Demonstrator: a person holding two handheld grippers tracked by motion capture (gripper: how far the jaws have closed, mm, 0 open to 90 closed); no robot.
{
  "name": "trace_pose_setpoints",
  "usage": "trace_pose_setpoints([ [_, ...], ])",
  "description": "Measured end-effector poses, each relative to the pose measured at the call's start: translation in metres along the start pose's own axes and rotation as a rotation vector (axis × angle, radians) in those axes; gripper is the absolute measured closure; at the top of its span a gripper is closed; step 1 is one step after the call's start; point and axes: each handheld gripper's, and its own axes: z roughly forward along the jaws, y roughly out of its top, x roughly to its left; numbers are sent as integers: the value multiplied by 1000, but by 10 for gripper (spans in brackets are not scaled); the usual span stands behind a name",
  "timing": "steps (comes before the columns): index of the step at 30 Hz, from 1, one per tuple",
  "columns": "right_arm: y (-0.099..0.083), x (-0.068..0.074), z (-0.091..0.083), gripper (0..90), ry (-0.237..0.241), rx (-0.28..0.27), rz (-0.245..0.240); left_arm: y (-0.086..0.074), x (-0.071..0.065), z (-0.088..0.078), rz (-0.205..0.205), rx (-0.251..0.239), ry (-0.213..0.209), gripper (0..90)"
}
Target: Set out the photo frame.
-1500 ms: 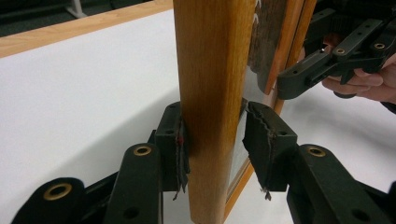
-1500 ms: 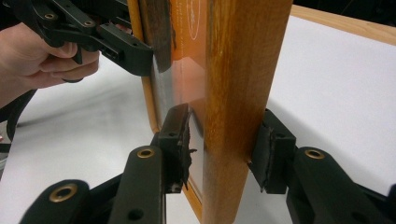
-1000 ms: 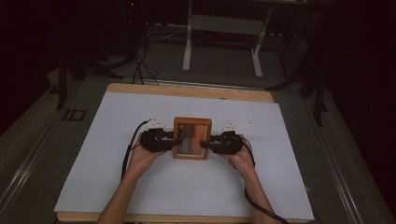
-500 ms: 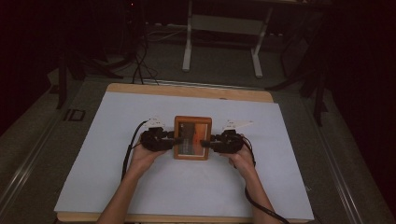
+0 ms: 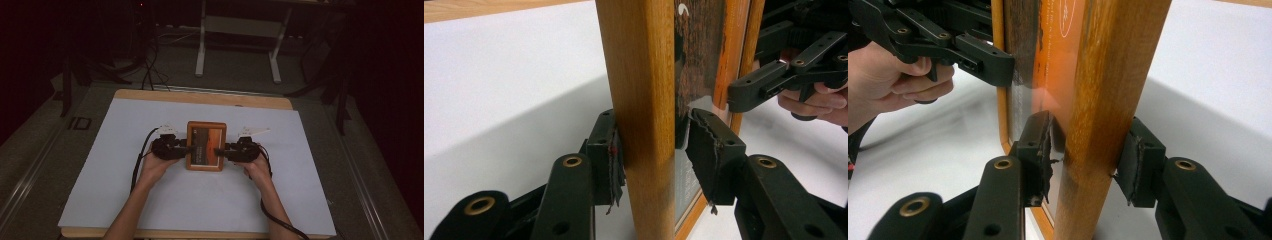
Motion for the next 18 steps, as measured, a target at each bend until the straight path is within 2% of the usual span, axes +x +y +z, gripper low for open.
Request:
trace_pose_setpoints([
  [8, 0, 1, -1, 593, -6, 13, -13, 1, -4, -1, 5, 12, 11, 582],
  [18, -1, 1, 0, 588, -10, 3, -2, -1, -3, 0, 9, 22, 9, 583],
])
